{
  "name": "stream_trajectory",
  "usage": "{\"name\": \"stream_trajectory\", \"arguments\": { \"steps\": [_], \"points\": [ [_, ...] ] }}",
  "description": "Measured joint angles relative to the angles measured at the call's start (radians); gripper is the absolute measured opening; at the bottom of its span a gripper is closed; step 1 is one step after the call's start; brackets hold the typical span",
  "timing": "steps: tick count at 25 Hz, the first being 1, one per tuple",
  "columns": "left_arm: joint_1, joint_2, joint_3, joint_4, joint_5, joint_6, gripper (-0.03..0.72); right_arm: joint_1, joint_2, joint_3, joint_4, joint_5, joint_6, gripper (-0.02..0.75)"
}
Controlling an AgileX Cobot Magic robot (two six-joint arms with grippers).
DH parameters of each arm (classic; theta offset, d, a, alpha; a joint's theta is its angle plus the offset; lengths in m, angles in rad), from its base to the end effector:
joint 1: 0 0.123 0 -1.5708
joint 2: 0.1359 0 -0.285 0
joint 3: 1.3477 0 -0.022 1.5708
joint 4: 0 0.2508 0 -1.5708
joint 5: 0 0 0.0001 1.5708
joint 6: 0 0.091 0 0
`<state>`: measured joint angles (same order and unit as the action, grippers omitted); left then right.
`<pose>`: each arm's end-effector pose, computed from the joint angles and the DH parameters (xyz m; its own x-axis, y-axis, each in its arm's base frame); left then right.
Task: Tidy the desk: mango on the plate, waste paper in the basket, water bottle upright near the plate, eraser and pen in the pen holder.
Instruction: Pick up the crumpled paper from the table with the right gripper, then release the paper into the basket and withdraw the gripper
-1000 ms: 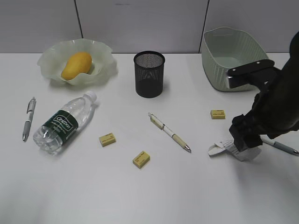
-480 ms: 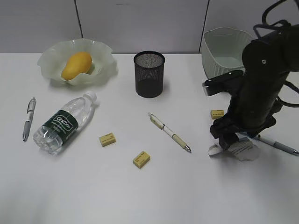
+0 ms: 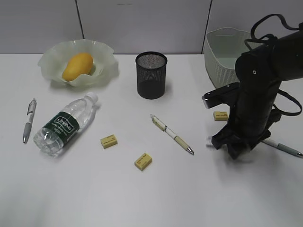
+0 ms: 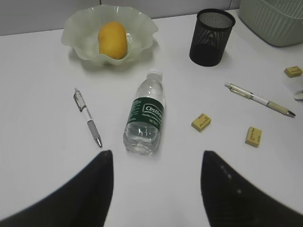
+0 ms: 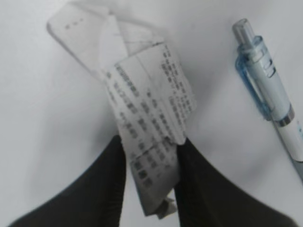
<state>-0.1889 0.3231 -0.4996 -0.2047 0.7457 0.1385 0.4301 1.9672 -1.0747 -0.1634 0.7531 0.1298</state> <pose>0.0577 -0.0238 0.2949 -0.4500 0.0731 -0.8900 0.3009 0.9508 -0.0741 0.3095 0.1308 0.1126 -0.9129 -0.4077 -0.0202 -0.4033 0.9083 -0.1110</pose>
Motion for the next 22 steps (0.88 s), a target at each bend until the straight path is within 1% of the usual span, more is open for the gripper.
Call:
{"name": "stream_trajectory", "arguments": {
  "steps": [1,3,5,10,14,17,22],
  "points": [
    [0.000,0.000,0.000,0.000,0.000,0.000,0.447,0.000,0.000,-0.001,0.000,0.003,0.000,0.274],
    [0.000,0.000,0.000,0.000,0.000,0.000,0.447,0.000,0.000,-0.001,-0.001,0.007,0.000,0.188],
    [0.000,0.000,0.000,0.000,0.000,0.000,0.446,0.000,-0.006,-0.001,-0.001,0.024,-0.001,0.152],
    [0.000,0.000,0.000,0.000,0.000,0.000,0.446,0.000,-0.079,-0.019,-0.005,0.074,-0.002,0.132],
    [0.000,0.000,0.000,0.000,0.000,0.000,0.445,0.000,-0.152,-0.078,-0.006,0.116,-0.002,0.132],
    [0.000,0.000,0.000,0.000,0.000,0.000,0.445,0.000,-0.191,-0.160,-0.017,0.141,-0.003,0.132],
    [0.000,0.000,0.000,0.000,0.000,0.000,0.445,-0.006,-0.198,-0.370,-0.068,0.180,-0.003,0.132]
  ]
}}
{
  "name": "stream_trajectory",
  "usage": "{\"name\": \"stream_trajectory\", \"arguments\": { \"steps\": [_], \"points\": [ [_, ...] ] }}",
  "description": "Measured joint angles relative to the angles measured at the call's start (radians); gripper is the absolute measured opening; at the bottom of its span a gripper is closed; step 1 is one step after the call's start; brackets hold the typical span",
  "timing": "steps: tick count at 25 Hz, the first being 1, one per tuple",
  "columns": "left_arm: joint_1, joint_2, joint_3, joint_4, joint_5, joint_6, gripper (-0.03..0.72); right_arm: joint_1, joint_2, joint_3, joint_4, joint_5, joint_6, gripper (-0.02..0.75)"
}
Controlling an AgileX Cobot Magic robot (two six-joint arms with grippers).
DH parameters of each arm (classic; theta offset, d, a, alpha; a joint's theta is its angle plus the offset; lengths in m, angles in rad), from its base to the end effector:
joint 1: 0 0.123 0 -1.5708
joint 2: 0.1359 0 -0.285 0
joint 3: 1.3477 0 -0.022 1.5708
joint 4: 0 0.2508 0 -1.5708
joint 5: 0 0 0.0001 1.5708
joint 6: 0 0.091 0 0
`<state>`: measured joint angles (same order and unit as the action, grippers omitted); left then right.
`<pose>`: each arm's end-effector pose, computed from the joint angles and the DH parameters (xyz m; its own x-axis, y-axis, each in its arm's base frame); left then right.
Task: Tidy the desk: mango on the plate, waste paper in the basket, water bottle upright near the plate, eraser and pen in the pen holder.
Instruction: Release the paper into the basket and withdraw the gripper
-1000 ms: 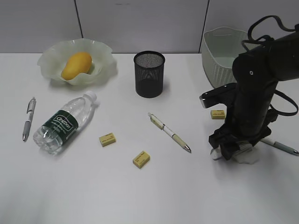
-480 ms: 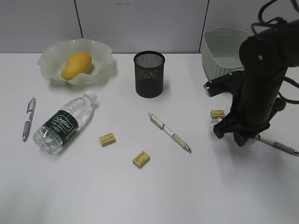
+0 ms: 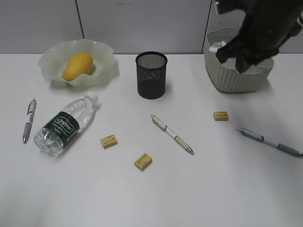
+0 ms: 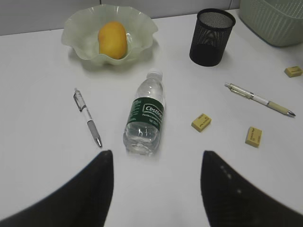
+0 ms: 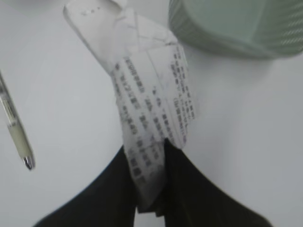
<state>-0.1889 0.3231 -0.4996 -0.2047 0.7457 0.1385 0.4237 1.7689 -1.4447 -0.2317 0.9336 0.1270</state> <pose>0.0577 -0.0238 0.2949 -0.4500 0.0731 -0.8900 0.3009 0.9508 -0.0741 0.3517 0.1402 0.2728 -0.8306 -0.3880 -0.3994 -0.3469 0.9216 -0.1740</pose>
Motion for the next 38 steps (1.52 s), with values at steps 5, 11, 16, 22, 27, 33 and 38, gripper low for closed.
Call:
{"name": "stream_trajectory", "arguments": {
  "steps": [5,11,16,22,27,33,38],
  "points": [
    [0.000,0.000,0.000,0.000,0.000,0.000,0.445,-0.063,0.028,-0.204,-0.004,0.000,0.002,0.132],
    [0.000,0.000,0.000,0.000,0.000,0.000,0.445,-0.165,0.137,-0.339,0.018,-0.035,0.004,0.131],
    [0.000,0.000,0.000,0.000,0.000,0.000,0.445,-0.211,0.247,-0.357,0.020,-0.112,0.005,0.131],
    [0.000,0.000,0.000,0.000,0.000,0.000,0.445,-0.227,0.376,-0.360,0.019,-0.219,0.006,0.132],
    [0.000,0.000,0.000,0.000,0.000,0.000,0.445,-0.230,0.472,-0.419,0.019,-0.237,0.006,0.184],
    [0.000,0.000,0.000,0.000,0.000,0.000,0.445,-0.234,0.512,-0.482,0.024,-0.225,0.009,0.509],
    [0.000,0.000,0.000,0.000,0.000,0.000,0.445,-0.234,0.512,-0.550,0.057,-0.133,0.010,0.573]
  ]
}}
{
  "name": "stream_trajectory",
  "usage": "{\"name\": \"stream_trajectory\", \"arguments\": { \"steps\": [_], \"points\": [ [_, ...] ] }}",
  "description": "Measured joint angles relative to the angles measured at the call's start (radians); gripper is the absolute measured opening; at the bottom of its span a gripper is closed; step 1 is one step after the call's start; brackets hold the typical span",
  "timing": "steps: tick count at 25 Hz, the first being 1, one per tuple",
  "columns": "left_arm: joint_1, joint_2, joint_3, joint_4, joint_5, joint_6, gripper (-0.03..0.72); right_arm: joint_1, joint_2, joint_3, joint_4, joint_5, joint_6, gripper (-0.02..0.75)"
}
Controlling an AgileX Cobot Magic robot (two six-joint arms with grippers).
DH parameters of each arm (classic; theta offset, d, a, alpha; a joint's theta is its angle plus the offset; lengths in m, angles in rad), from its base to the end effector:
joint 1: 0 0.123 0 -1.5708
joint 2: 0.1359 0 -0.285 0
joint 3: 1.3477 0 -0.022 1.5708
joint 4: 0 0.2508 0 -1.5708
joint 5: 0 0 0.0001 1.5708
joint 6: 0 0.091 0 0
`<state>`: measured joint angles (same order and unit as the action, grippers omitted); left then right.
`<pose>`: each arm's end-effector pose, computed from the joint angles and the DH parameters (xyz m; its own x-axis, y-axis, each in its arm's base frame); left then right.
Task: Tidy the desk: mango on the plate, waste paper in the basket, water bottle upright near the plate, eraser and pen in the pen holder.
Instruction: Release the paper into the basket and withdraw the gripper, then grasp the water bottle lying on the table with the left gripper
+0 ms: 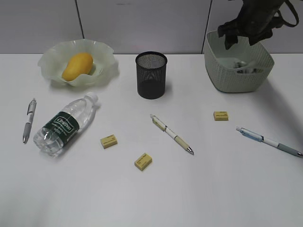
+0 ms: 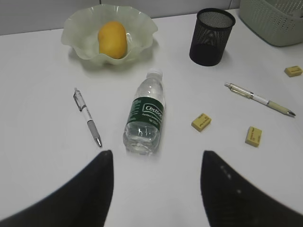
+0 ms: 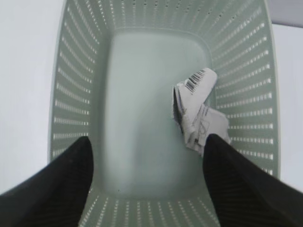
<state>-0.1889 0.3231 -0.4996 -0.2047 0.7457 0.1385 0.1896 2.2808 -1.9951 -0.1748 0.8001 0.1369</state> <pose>0.0577 -0.0238 0.2949 -0.4500 0.0731 -0.8900 0.3009 0.9508 -0.0741 0.5059 0.0855 0.2085 -0.8232 -0.1433 -0.5494 -0.1079 0.9895 -0.0964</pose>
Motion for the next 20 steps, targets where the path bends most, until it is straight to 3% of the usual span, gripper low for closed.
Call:
{"name": "stream_trajectory", "arguments": {
  "steps": [14,20],
  "points": [
    [0.000,0.000,0.000,0.000,0.000,0.000,0.445,0.006,-0.243,-0.024,0.061,0.364,-0.014,0.549],
    [0.000,0.000,0.000,0.000,0.000,0.000,0.445,0.038,-0.458,0.138,0.092,0.405,-0.014,0.547]
  ]
}}
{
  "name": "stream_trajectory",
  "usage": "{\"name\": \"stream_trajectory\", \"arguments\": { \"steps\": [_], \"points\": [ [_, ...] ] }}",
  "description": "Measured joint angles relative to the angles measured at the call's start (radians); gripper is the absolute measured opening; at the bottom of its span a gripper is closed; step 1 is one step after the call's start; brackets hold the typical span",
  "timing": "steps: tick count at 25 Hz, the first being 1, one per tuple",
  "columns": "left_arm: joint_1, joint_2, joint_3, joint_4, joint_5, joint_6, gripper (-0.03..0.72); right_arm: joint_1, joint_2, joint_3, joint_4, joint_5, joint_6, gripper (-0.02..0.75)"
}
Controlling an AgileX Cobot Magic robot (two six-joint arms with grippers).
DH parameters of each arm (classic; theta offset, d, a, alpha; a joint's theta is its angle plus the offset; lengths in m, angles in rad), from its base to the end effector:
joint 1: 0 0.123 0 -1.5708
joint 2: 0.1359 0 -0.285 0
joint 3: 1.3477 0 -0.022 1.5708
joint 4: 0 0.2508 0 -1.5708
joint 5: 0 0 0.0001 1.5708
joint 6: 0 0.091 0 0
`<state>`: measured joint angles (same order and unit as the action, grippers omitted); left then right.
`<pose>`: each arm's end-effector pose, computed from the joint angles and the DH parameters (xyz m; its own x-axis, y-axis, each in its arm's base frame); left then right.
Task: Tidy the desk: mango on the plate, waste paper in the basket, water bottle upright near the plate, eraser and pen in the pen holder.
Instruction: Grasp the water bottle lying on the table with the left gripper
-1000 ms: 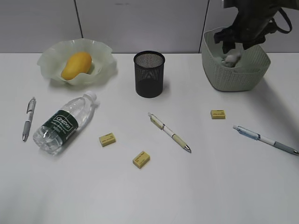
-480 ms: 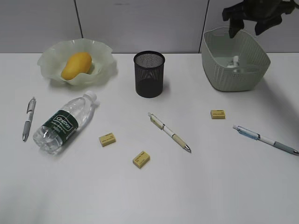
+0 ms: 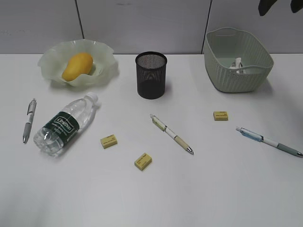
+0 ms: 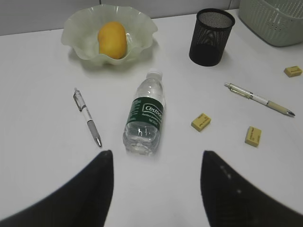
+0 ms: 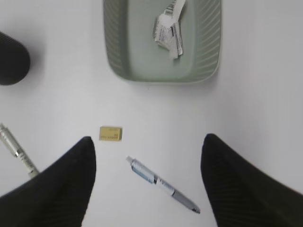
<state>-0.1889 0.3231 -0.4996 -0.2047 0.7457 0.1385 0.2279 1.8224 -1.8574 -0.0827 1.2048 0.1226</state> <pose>0.0577 -0.0238 0.2949 -0.4500 0.0731 -0.8900 0.3009 0.9508 -0.0741 0.3878 0.0827 0.3591 -0.8737 -0.1077 -0.4743 -0.1093 0.9937 -0.0242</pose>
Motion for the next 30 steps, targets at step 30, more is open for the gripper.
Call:
{"name": "stream_trajectory", "arguments": {
  "steps": [30],
  "points": [
    [0.000,0.000,0.000,-0.057,-0.010,0.000,0.445,0.109,-1.338,1.069,0.015,-0.101,-0.022,0.543]
  ]
}}
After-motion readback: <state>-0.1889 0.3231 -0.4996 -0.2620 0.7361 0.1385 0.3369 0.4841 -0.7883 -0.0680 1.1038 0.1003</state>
